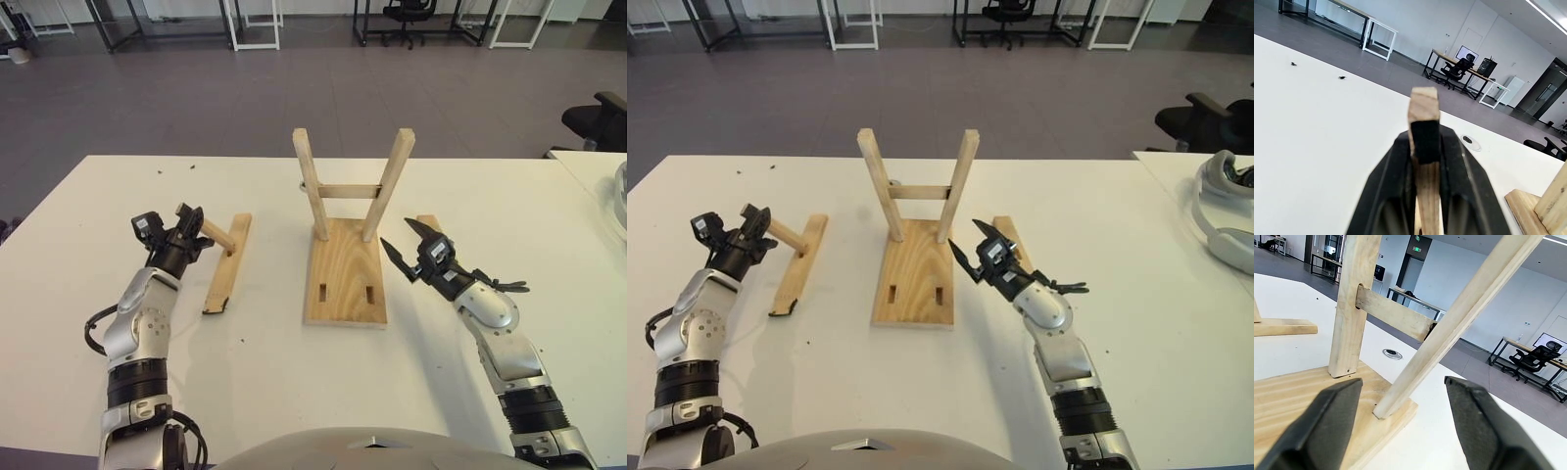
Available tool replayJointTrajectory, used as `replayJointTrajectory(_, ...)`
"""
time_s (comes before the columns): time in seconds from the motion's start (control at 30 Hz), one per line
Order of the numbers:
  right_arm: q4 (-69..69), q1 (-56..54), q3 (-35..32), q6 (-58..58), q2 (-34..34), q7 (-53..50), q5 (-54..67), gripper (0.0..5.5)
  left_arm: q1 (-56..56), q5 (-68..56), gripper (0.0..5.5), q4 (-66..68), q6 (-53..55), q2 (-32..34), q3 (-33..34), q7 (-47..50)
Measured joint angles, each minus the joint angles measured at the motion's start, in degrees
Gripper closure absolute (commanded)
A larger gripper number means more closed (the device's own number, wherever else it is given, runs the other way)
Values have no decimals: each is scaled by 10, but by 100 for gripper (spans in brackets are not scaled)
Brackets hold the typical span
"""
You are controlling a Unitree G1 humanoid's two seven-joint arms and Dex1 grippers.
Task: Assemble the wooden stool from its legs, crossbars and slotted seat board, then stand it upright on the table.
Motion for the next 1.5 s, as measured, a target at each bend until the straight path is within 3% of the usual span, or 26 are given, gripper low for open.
replayJointTrajectory(0.27, 9, 0, 0, -5, 4, -3, -3, 236, 10, 2, 510, -21, 33, 3, 0, 14)
replayJointTrajectory(0.53, 21, 0, 0, -19, 2, -15, -21, 236, 20, 63, 510, -26, 38, 47, -38, 34)
replayJointTrajectory(0.77, 26, 0, -1, -27, -1, -16, -31, 236, 47, 164, 510, -34, -49, 71, -122, 40)
replayJointTrajectory(1.0, 46, -2, -2, -40, -3, -16, -48, 236, 55, 178, 510, -15, -103, 58, -119, 39)
replayJointTrajectory(1.17, 60, -25, -2, -55, -2, -27, -51, 236, 79, 174, 421, 31, -41, 65, -104, 11)
replayJointTrajectory(1.5, 67, -23, 3, -61, 3, -39, -62, 236, 71, 183, 264, -76, 130, 129, -103, -15)
